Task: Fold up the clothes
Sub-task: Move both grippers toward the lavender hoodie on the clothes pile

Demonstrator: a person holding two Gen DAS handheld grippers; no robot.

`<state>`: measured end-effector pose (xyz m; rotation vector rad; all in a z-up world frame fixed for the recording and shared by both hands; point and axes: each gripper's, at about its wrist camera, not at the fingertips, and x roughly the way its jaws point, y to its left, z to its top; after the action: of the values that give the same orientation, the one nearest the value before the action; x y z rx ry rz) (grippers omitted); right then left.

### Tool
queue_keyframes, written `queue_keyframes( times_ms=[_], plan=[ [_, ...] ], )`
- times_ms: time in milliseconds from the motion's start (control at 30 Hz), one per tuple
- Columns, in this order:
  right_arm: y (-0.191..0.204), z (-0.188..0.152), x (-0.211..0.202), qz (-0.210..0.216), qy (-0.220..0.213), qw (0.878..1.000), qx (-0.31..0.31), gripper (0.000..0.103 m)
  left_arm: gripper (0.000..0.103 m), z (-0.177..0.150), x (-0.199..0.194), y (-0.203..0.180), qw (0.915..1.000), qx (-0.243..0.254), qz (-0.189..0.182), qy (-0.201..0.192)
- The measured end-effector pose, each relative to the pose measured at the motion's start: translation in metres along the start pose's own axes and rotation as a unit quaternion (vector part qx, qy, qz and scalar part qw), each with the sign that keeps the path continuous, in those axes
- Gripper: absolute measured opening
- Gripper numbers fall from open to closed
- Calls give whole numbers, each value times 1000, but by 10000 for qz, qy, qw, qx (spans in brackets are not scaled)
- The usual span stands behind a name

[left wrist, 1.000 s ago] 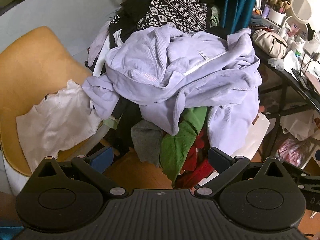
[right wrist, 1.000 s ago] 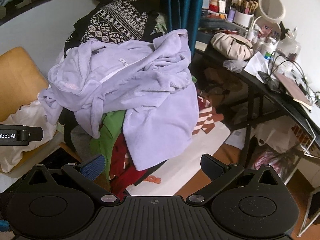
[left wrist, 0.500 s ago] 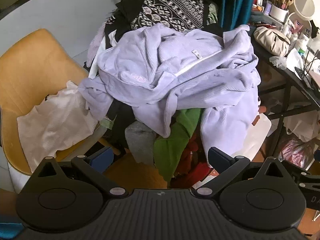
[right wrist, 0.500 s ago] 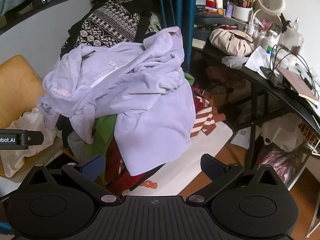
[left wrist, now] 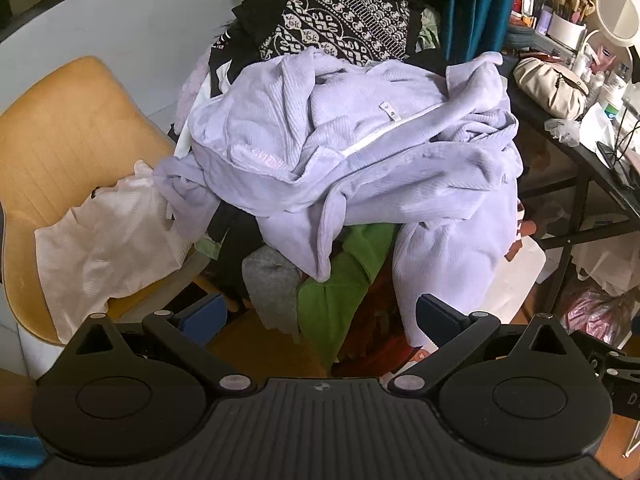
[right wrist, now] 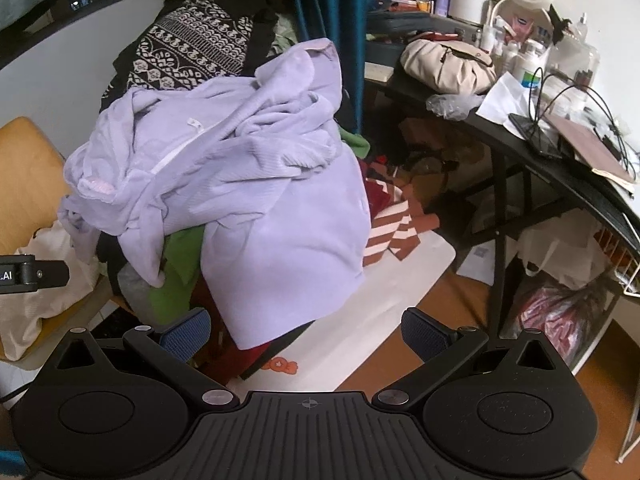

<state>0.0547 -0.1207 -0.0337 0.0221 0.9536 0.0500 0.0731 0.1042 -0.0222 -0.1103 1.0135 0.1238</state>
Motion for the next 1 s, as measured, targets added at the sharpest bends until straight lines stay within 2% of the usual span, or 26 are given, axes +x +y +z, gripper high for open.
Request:
queue_keyframes(
  times_ms=[133, 500, 1000],
  plan=[
    [-6, 2, 0, 8, -67, 10000, 27, 102, 102, 2, 0, 2, 9999, -148, 59, -36],
    [-20, 7, 1, 80, -141, 9997, 174, 102, 102, 8, -11, -10, 9993, -105, 62, -352],
    [-31, 5, 1, 226, -186, 9992, 281, 102, 102, 10, -11, -21, 9989, -124, 20, -446]
  ],
)
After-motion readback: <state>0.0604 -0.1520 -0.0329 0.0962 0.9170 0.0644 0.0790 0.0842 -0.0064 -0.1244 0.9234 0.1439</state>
